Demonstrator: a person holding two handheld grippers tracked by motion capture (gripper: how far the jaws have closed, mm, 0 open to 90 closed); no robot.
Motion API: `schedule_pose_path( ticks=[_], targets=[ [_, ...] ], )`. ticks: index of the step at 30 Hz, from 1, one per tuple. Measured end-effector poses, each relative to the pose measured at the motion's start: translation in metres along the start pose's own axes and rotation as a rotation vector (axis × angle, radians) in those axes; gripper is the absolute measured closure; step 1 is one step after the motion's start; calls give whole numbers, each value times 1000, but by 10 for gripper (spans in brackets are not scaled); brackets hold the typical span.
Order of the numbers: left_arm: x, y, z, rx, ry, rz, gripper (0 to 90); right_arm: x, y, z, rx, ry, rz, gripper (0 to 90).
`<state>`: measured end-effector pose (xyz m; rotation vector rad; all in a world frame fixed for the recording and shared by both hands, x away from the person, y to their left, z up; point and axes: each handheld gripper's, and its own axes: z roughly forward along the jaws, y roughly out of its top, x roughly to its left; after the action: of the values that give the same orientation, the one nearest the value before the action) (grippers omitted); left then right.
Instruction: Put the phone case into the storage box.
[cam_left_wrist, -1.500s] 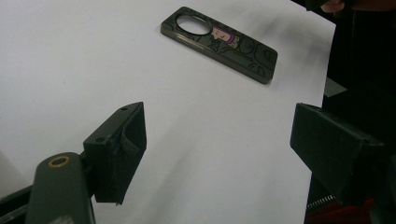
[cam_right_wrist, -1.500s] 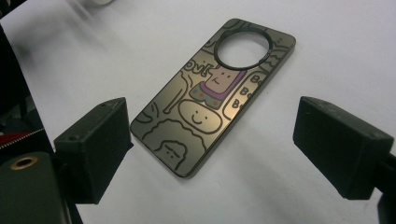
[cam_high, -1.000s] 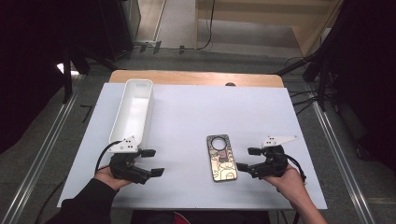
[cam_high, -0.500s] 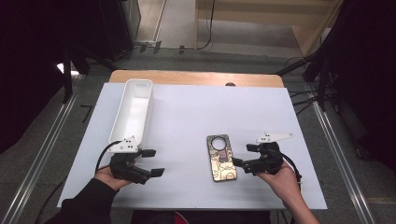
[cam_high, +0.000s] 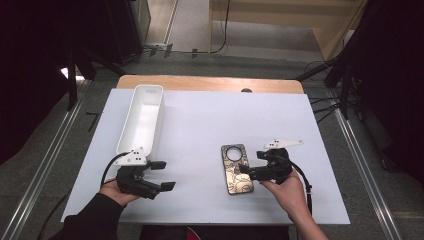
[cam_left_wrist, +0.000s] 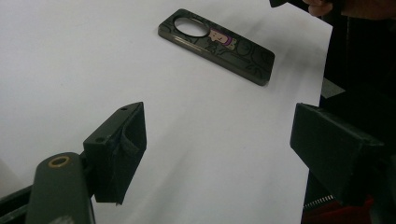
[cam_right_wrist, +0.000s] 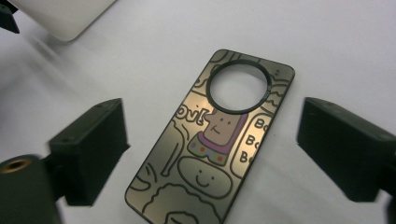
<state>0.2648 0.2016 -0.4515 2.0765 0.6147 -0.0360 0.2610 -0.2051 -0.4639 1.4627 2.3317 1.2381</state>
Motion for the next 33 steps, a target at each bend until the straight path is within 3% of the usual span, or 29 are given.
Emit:
schedule_pose_path(
  ticks=[6, 11, 13, 17, 19, 21, 33],
  targets=[
    [0, 0, 0, 0, 0, 0, 183, 4, 1, 6, -16, -42, 8, 0],
    [0, 0, 0, 1, 0, 3, 183, 6, 2, 14, 14, -89, 22, 0],
    [0, 0, 0, 0, 0, 3, 183, 7, 2, 17, 41, -123, 36, 0],
    [1, 0, 0, -2, 2, 1, 183, 13, 3, 27, 107, -239, 21, 0],
    [1, 0, 0, -4, 2, -1, 183, 16, 3, 29, 110, -233, 24, 0],
    [1, 0, 0, -4, 5, -2, 183, 17, 3, 30, 106, -193, 36, 0],
    [1, 0, 0, -4, 3, 2, 183, 22, 1, 45, 165, -264, 100, 0]
  ],
)
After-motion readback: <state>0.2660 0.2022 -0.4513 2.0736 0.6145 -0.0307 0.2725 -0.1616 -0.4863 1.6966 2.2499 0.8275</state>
